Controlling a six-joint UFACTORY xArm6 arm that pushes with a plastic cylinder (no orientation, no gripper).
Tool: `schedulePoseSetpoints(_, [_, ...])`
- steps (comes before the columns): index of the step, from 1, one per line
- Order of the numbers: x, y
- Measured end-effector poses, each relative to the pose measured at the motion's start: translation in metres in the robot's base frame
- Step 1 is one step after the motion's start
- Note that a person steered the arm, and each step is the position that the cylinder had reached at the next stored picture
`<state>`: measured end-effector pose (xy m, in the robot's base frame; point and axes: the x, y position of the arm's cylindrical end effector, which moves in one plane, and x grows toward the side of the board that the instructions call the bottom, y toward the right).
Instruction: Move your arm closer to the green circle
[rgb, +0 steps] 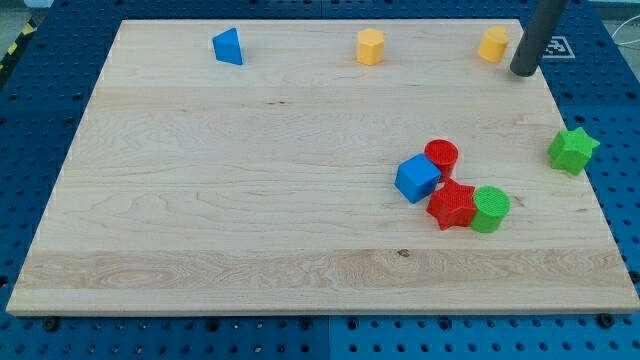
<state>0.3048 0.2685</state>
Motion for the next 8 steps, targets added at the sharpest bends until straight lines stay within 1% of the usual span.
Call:
schedulePoseSetpoints(7, [0.032, 0.004])
schedulePoseSetpoints(8, [0.045, -0.024])
